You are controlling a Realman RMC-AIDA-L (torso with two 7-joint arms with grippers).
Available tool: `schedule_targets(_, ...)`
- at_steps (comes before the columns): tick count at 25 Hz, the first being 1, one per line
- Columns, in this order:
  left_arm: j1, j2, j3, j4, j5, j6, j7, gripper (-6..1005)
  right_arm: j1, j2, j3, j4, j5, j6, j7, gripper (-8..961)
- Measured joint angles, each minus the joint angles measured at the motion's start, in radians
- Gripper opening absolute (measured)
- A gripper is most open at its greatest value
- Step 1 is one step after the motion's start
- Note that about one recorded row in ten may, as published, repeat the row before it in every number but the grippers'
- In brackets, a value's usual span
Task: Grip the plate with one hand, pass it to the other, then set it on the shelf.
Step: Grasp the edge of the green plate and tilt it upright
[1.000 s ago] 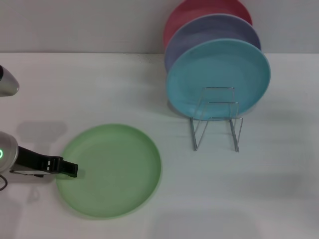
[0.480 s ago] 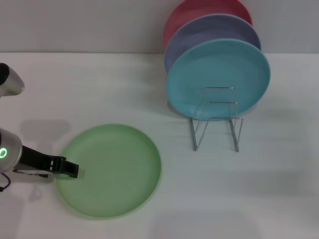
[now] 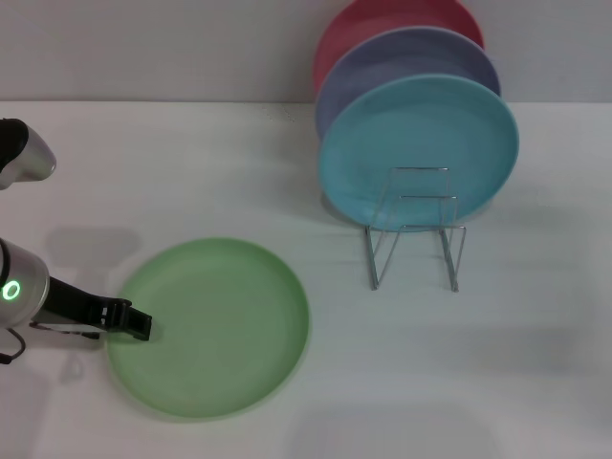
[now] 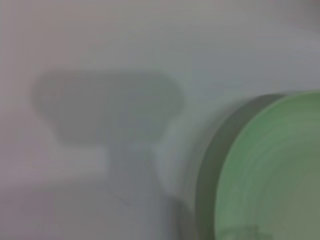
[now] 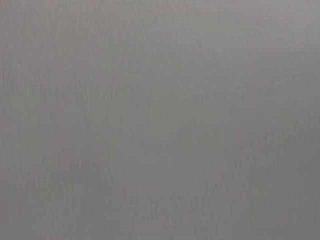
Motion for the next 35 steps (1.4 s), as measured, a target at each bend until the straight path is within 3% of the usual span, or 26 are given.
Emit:
schedule_targets(16,-0.006,-0.001,0.003,-0.008,0.023,-0.007,-0.005,579,-0.002,0.0,0.0,-0.001,0.001,0.001,0.0,599)
schedule_targets(29,-0.023,0.0,-0.002,-0.002,0.023,-0.021,-0.001,439,-0.004,0.0,0.0,-0.001,0.005,0.0,0.0,599)
schedule_targets(35,-0.024,0.001,-0.004,0.0,0.023,-0.023,0.0,323,-0.002,0.0,0.0,-0.003,0.005,0.0,0.0,599)
